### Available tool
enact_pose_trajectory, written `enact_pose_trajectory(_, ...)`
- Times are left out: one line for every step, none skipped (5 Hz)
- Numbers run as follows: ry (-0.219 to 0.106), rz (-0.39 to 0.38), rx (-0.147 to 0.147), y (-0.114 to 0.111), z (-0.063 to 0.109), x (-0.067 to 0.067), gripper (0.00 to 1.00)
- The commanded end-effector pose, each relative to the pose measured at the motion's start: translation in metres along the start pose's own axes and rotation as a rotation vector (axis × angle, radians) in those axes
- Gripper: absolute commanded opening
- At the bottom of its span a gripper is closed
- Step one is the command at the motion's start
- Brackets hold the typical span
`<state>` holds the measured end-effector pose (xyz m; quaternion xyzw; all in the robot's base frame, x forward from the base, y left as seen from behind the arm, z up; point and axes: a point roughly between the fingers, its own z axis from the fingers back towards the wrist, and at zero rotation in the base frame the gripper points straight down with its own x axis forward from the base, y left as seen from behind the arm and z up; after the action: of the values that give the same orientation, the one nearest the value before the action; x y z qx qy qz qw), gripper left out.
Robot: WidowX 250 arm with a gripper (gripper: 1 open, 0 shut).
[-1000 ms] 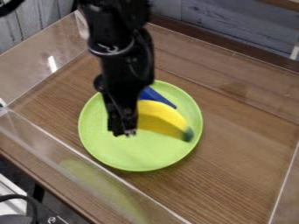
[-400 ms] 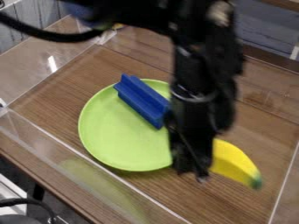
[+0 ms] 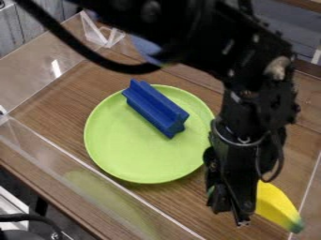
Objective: Remove the banana from inside the green plate and put it on the table
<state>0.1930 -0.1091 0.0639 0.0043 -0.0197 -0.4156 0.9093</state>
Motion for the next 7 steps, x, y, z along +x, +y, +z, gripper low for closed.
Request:
enact_pose_trajectory(-0.031,-0.013,0.008,0.0,-0.002,0.009,1.0)
enact_pose_trajectory(-0.031,-0.01,0.008,0.0,-0.009,0.01,1.0)
enact_pose_trajectory(-0.03,-0.007,0.009,0.0,-0.015,0.011,1.0)
enact_pose_trajectory(-0.029,-0.002,0.012,0.0,-0.019,0.012,1.0)
enact_pose_trajectory(-0.028,0.003,0.016,0.002,-0.022,0.013,1.0)
enact_pose_trajectory(-0.027,0.008,0.019,0.004,-0.024,0.014,1.0)
enact_pose_trajectory(-0.025,0.014,0.023,0.006,-0.025,0.015,1.0)
